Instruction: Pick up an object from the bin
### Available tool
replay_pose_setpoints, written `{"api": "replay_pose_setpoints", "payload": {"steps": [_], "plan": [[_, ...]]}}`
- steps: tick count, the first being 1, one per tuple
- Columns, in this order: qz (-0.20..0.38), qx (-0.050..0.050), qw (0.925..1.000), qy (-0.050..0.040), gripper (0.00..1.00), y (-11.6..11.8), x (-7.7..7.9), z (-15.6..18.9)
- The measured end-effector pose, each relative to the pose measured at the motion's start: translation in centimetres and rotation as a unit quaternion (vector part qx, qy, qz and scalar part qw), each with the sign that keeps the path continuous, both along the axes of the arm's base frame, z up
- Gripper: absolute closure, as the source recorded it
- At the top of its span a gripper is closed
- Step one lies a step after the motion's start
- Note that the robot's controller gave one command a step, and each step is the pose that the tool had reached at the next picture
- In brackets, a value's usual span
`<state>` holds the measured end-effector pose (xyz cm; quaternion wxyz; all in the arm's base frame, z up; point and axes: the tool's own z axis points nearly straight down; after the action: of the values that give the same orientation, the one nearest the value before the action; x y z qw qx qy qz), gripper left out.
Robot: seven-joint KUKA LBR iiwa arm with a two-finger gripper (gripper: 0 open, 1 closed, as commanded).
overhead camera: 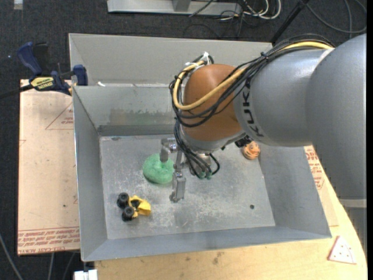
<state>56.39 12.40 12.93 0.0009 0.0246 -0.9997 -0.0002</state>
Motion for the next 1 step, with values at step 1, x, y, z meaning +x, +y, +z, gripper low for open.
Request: {"api": "replay_pose_setpoints", "payload": {"steps": [1], "plan": [[-0.091, 0.001, 0.9959, -0.0023, 0.0, 1.18, 2.32, -0.71]]}}
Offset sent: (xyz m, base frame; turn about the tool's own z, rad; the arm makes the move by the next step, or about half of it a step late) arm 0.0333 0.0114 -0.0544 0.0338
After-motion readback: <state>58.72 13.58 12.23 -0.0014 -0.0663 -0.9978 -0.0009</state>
